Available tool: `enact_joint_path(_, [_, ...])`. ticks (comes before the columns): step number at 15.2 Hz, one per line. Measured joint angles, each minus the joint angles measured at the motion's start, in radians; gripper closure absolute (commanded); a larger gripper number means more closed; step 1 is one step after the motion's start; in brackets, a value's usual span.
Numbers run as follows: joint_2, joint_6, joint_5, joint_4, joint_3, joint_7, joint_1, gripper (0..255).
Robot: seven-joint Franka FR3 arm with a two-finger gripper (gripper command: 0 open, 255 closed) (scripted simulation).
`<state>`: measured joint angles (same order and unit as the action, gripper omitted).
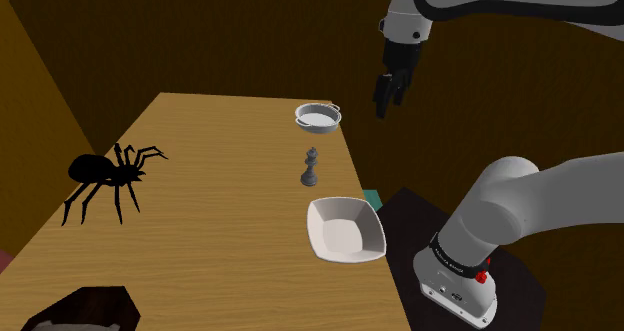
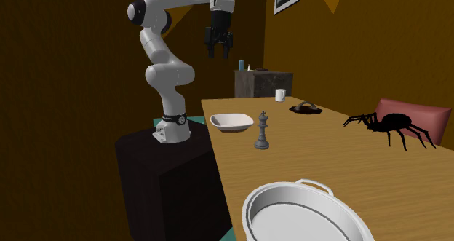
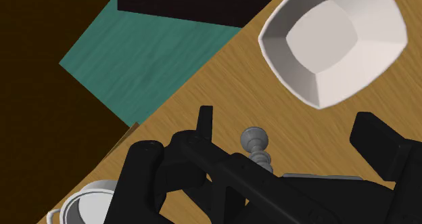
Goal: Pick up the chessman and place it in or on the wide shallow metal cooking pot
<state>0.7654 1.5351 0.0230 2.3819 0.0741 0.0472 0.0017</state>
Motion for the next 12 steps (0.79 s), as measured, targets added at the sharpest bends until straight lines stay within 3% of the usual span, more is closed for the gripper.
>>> enact_joint_path(5, [-0.039,0.111,0.011,0.053,0.033,-0.044,0.0,0])
enact_joint_path(12, [-0.226,0.403,0.012,0.109,0.11,-0.152,-0.014,0])
